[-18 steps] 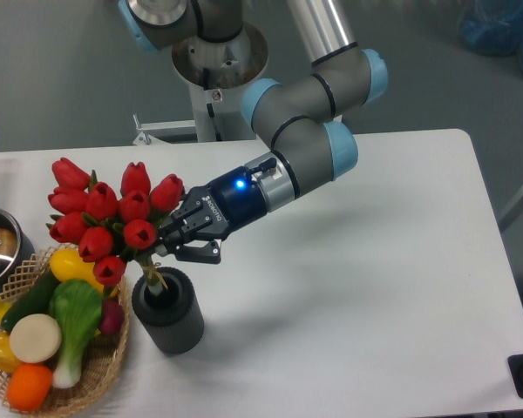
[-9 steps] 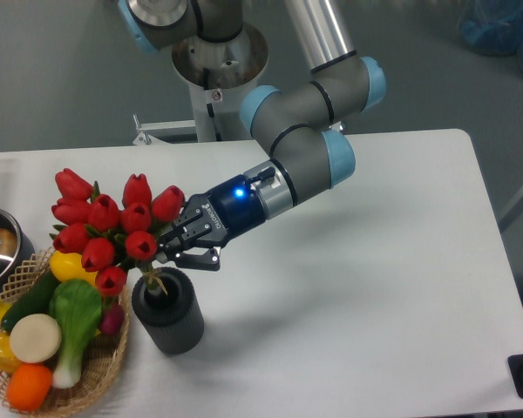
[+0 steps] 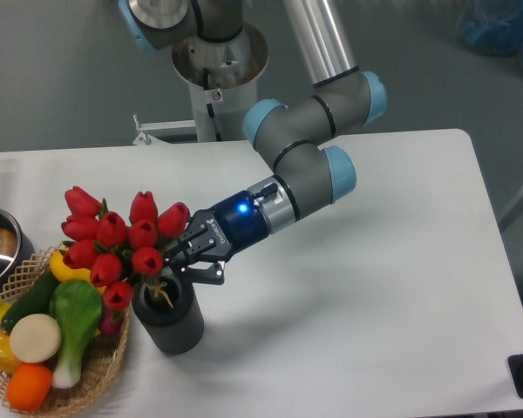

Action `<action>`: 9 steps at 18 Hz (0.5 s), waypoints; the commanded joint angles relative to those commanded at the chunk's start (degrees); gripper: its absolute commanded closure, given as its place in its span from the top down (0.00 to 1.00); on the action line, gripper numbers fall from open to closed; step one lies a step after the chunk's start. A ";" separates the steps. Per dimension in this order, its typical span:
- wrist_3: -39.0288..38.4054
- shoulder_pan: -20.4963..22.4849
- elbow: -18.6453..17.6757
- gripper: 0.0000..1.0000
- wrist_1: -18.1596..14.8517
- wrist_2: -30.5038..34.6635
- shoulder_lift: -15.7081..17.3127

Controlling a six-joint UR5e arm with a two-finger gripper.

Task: Insert the flowers into the vase
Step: 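Push the tulip stems further down into the vase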

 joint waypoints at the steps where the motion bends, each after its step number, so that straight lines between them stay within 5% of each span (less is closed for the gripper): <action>1: 0.00 0.00 -0.09 0.19 0.00 0.00 -0.09; 9: 0.18 0.00 -0.79 0.19 0.00 0.35 -0.53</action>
